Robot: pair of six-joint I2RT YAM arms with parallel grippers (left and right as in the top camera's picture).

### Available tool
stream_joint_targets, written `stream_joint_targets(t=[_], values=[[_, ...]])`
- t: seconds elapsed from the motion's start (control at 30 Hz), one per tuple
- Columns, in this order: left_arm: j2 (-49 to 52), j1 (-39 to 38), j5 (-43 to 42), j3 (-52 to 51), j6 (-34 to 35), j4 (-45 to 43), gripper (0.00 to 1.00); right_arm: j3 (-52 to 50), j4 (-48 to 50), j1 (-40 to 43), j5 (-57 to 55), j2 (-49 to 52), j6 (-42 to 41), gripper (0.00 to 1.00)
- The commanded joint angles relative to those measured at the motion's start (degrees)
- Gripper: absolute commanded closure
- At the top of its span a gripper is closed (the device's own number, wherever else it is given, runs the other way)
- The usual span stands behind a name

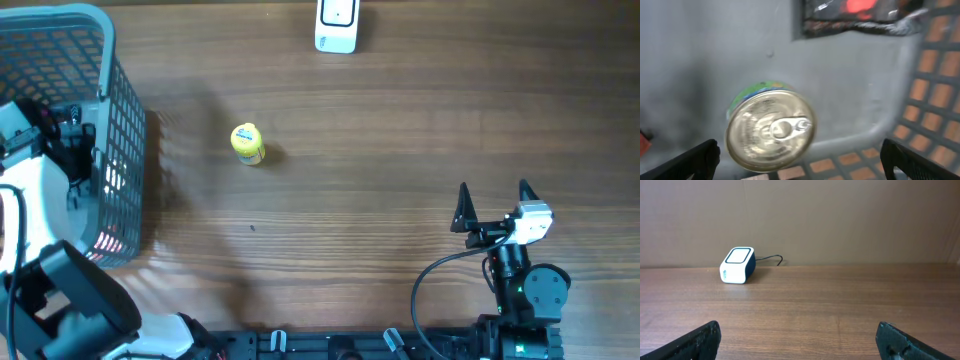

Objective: Scan the item barcode
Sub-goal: 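Reach the left gripper back into the basket toward the can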

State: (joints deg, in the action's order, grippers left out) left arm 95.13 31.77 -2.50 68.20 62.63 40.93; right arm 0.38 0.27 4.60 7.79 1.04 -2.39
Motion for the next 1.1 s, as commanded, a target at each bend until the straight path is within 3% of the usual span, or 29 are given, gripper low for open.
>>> stream_joint_targets(t=[0.0, 0.47, 1.07], values=[[2.6, -1.1, 1.1, 0.1, 3.0, 0.7, 0.01, -0.1, 0.2, 0.3, -0.5, -0.5, -0.7, 0.00], [4.4, -3.2, 6.0, 0.1, 12.6, 2.9, 0.01, -0.1, 0.2, 0.3, -0.5, -0.5, -0.7, 0.00], [9.2, -3.2, 6.5, 0.1, 14.6, -0.3, 0.01, -0.1, 0.2, 0.3, -0.5, -0.5, -0.7, 0.00]])
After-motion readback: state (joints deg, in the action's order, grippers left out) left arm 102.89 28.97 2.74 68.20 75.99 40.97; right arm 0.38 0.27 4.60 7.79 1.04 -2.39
